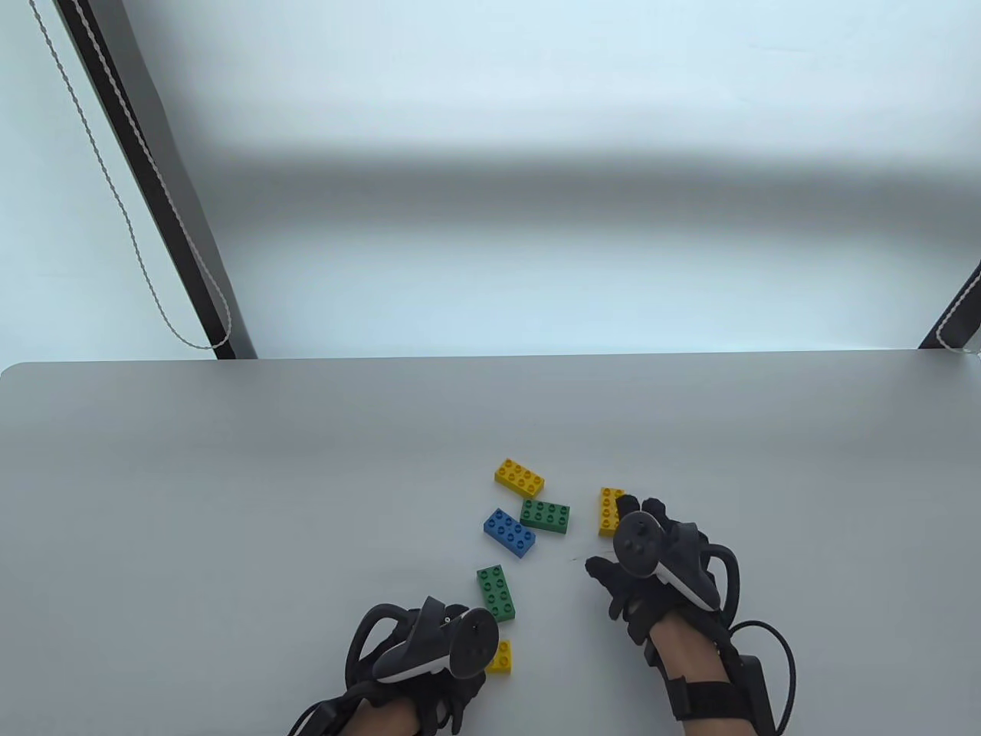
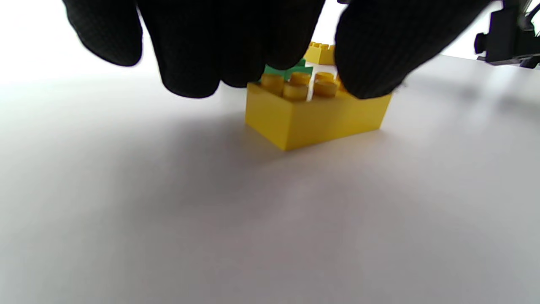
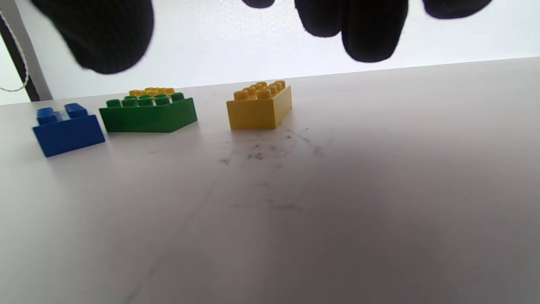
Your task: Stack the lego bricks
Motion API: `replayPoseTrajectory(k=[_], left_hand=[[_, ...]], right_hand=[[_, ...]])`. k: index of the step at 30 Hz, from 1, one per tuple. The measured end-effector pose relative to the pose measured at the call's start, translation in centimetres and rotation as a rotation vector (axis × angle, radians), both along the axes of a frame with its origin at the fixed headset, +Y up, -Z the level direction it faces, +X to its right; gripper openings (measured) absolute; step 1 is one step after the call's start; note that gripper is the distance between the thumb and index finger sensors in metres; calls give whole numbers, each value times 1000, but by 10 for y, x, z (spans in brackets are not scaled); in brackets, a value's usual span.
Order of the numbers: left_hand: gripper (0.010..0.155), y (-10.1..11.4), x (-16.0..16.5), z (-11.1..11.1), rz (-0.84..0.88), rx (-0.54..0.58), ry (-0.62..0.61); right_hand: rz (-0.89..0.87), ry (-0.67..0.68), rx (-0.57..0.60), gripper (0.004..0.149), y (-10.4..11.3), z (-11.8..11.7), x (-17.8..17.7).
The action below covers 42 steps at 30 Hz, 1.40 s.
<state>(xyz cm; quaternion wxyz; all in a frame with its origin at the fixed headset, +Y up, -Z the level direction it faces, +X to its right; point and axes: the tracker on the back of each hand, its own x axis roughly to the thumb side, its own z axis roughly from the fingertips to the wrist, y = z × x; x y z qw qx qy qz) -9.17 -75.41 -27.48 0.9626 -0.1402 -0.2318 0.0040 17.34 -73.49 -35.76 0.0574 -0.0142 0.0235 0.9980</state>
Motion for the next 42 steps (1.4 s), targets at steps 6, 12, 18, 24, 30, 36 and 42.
replayPoseTrajectory(k=[6, 12, 18, 24, 30, 36, 42], left_hand=[[68, 15, -18, -4, 80, 42, 74], [69, 23, -28, -7, 111, 64, 116], [69, 25, -31, -9, 112, 60, 126], [69, 28, -37, -10, 130, 67, 148], [69, 31, -42, -12, 145, 71, 163], [69, 32, -46, -14, 149, 70, 173], [72, 35, -53, -15, 173, 78, 193]], right_hand=[[80, -89, 14, 92, 2, -29, -13], [175, -192, -13, 89, -1, -51, -23], [191, -287, -64, 88, -5, -63, -28], [207, -344, -127, 84, -13, -68, -32], [214, -367, -152, 79, -21, -70, -32], [216, -333, -139, 75, -25, -70, -28], [274, -212, -70, 72, -19, -60, -23]])
